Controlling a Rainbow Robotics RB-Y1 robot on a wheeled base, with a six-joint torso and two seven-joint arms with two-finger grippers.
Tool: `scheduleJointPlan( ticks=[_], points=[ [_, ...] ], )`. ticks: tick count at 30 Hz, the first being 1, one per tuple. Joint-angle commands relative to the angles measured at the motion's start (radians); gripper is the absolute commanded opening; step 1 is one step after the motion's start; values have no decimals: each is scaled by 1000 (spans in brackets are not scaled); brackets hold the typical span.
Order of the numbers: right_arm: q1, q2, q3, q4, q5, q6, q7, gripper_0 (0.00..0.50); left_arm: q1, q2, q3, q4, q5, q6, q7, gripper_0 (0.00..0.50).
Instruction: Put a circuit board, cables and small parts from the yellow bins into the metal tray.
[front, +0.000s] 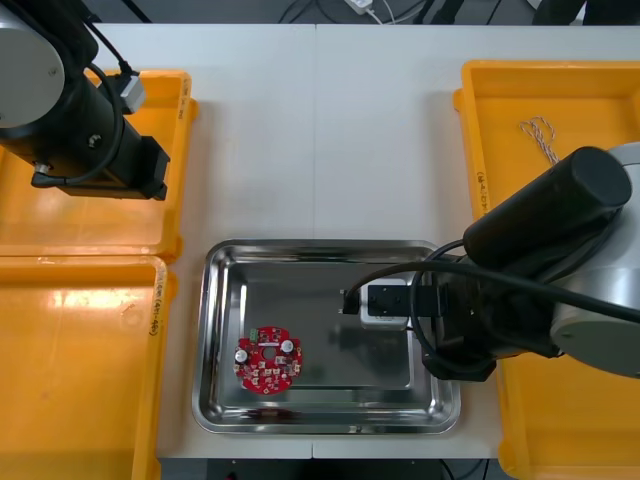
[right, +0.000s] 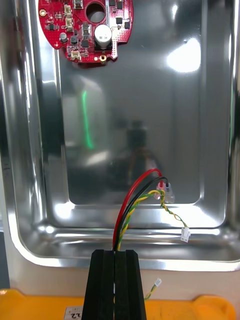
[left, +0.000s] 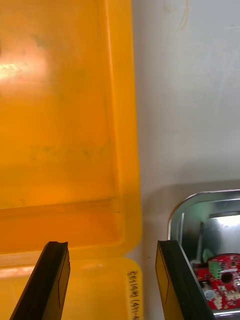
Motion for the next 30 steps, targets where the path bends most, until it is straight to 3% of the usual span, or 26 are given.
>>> scheduleJointPlan(
  ticks=[1, 6, 13, 21, 30],
  points=[
    [30, 51, 76, -23, 86, 5, -40, 0, -57, 66, 45, 56, 9, -23, -53, 500],
    [47, 79, 130, 9, 143, 5, -40, 0, -66, 92, 45, 129, -4, -55, -145, 500],
    [68, 112, 145, 73, 140, 4, -29, 0, -66, 113, 62, 205, -28, -112, -257, 500],
    [79, 145, 206, 105, 229, -24, -37, 0, -91, 136, 70, 287, -40, -149, -412, 500],
    [123, 152, 232, 107, 239, -70, -60, 0, -109, 162, 73, 389, -30, -203, -579, 500]
  ],
)
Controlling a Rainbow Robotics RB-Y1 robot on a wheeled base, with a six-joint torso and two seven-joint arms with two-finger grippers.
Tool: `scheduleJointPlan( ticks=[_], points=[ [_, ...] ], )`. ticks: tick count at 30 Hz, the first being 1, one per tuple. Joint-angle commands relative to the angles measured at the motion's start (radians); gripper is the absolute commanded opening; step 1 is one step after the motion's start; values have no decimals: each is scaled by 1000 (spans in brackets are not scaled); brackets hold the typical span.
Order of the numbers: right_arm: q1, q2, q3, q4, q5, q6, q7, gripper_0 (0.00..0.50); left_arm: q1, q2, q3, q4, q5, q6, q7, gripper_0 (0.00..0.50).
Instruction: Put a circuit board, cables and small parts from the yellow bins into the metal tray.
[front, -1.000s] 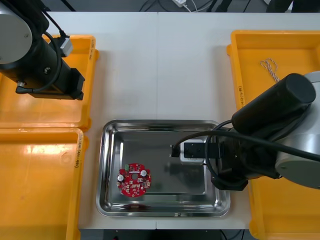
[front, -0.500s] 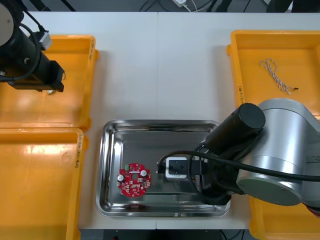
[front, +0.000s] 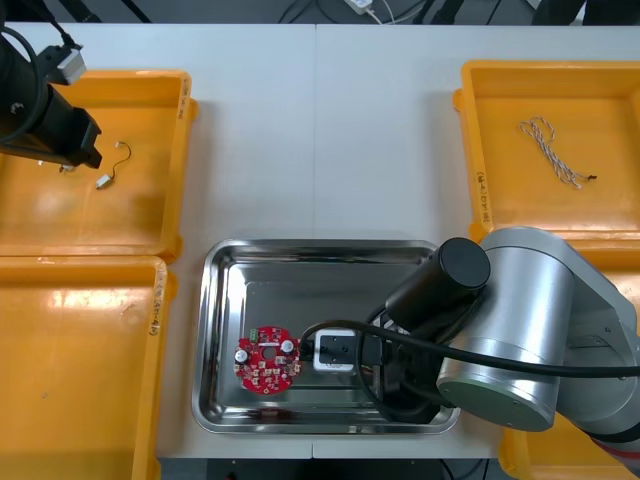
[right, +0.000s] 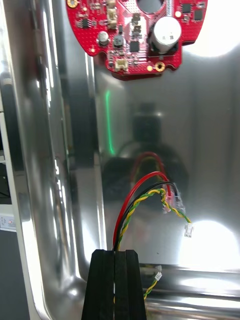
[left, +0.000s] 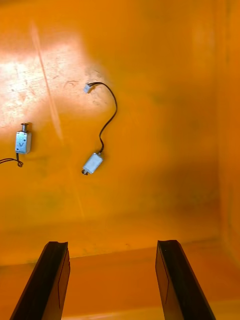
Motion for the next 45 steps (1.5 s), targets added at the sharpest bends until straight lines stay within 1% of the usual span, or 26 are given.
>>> scheduleJointPlan(
  ticks=[1, 4, 6, 8, 9, 13, 16, 22, 23, 28, 35, 45],
  points=[
    [37, 23, 25, -8, 7, -20, -57, 0, -66, 61, 34, 51, 1, -30, -183, 500],
    [59, 30, 31, -8, 14, -29, -64, 0, -86, 63, 34, 109, 7, -47, -241, 500],
    [74, 34, 44, -8, 34, -48, -68, 0, -105, 63, 32, 161, 7, -55, -297, 500],
    [74, 34, 44, -8, 34, -48, -68, 0, -105, 63, 32, 161, 7, -55, -297, 500],
    [86, 39, 57, -7, 50, -71, -76, 0, -122, 63, 34, 207, 7, -67, -336, 500],
    [91, 45, 57, -7, 67, -77, -79, 0, -144, 63, 34, 263, 6, -90, -399, 500],
    [92, 45, 59, -7, 89, -83, -77, 0, -150, 63, 35, 292, 1, -108, -441, 500],
    [92, 45, 107, -7, 175, -91, -84, 0, -153, 61, 37, 321, -17, -144, -488, 500],
    [92, 45, 108, -5, 179, -91, -84, 0, -153, 63, 37, 322, -21, -147, -494, 500],
    [92, 48, 108, 13, 170, -94, -85, 0, -153, 61, 40, 367, -25, -177, -585, 500],
    [92, 49, 110, 58, 170, -143, -85, 0, -153, 61, 40, 411, -16, -220, -608, 500],
    [92, 51, 108, 62, 173, -143, -87, 5, -153, 43, 40, 457, -14, -279, -631, 500]
  ],
)
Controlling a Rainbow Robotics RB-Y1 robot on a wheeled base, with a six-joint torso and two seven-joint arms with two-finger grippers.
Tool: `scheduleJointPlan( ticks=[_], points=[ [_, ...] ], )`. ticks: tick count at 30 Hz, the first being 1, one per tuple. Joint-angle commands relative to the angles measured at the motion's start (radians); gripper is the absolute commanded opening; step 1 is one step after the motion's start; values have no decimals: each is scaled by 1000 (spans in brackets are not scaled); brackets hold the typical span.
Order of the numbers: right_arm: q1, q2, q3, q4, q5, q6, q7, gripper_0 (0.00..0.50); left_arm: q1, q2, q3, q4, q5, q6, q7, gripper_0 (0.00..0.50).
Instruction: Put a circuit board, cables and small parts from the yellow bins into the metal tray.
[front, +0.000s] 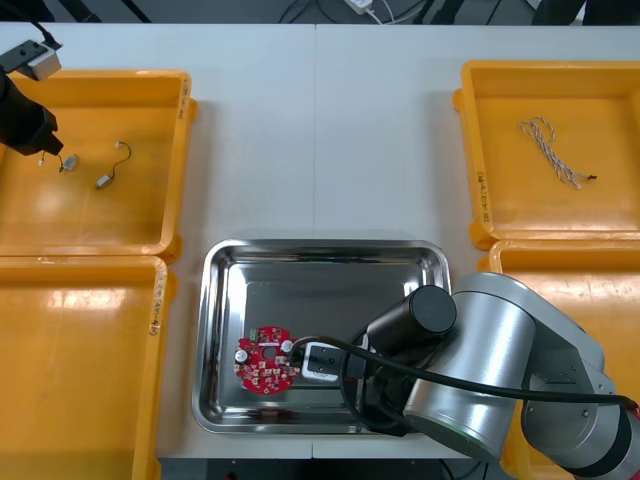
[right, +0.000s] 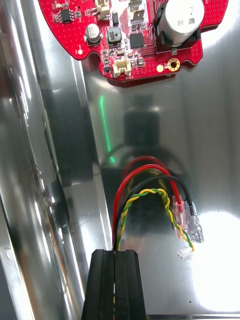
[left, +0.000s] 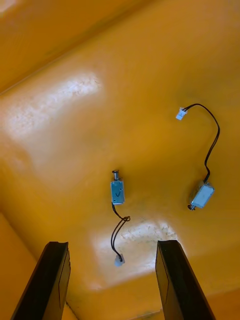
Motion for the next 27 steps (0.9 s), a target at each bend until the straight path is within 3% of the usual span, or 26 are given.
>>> scheduleJointPlan(
  ticks=[1, 2, 5, 6, 13, 19, 22, 27],
  points=[
    [11, 21, 16, -12, 3, -11, -34, 28, -54, 30, 38, 25, -1, -39, -38, 500],
    [11, 21, 16, -13, 6, -9, -33, 105, -53, 26, 36, 28, -9, -39, -40, 500],
    [11, 21, 15, -22, 26, -9, -27, 432, -53, 16, 36, 43, -13, -48, -43, 500],
    [11, 21, 13, -26, 29, -6, -27, 486, -53, 13, 36, 48, -15, -53, -43, 500],
    [9, 21, -18, -55, 23, 26, -24, 500, -53, -11, 38, 80, -24, -87, -44, 500],
    [-2, 21, -64, -116, 5, 131, -30, 500, -53, -28, 38, 99, -30, -108, -43, 500],
    [-15, 19, -99, -145, -23, 193, -33, 500, -53, -37, 36, 109, -32, -116, -43, 500],
    [-43, 12, -195, -188, -112, 193, -39, 500, -48, -51, 36, 117, -33, -128, -44, 500]
  ],
)
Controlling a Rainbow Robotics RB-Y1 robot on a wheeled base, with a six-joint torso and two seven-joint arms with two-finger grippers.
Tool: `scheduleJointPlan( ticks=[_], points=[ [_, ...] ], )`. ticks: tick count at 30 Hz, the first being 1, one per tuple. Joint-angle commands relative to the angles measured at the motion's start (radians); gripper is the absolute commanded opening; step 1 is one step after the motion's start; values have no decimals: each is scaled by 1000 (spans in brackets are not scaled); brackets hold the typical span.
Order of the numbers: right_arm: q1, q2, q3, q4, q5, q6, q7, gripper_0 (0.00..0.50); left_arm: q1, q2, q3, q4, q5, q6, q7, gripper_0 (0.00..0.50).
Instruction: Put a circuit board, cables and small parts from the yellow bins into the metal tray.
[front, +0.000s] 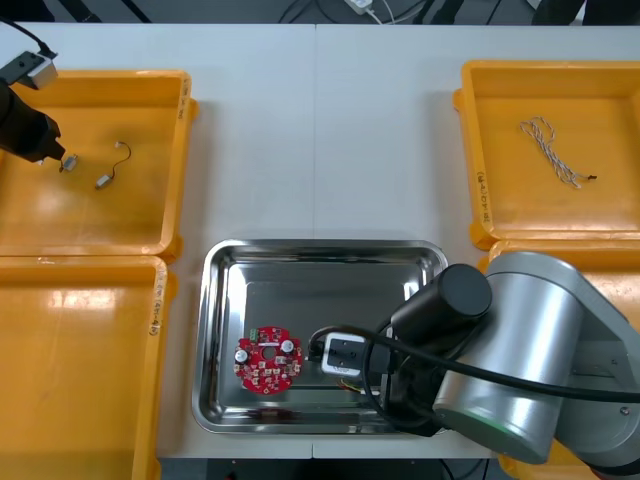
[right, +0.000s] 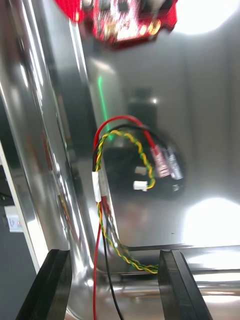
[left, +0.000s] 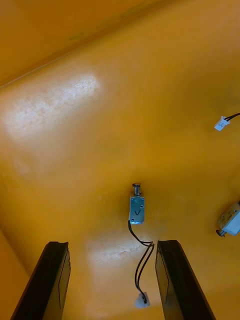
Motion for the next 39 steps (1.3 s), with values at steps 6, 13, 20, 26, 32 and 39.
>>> scheduleJointPlan(
  ticks=[6, 13, 20, 26, 32, 39],
  points=[
    [-85, -18, -215, -65, -163, 6, -37, 500, -30, -24, 28, 1, -6, -55, -47, 500],
    [-137, -67, -372, -67, -298, 6, -40, 500, -8, -30, 19, 1, -8, -78, -53, 500],
    [-153, -133, -487, -67, -396, 6, -49, 500, 10, -30, -7, 1, -3, -106, -52, 500],
    [-182, -219, -559, -53, -442, 6, -61, 500, 41, -30, -11, 1, 1, -124, -52, 500],
    [-219, -287, -620, 15, -493, 6, -71, 500, 64, -39, -11, 1, 3, -164, -53, 500],
    [-280, -348, -665, 148, -519, 6, -57, 500, 76, -50, -13, 1, -2, -184, -52, 500]
  ],
)
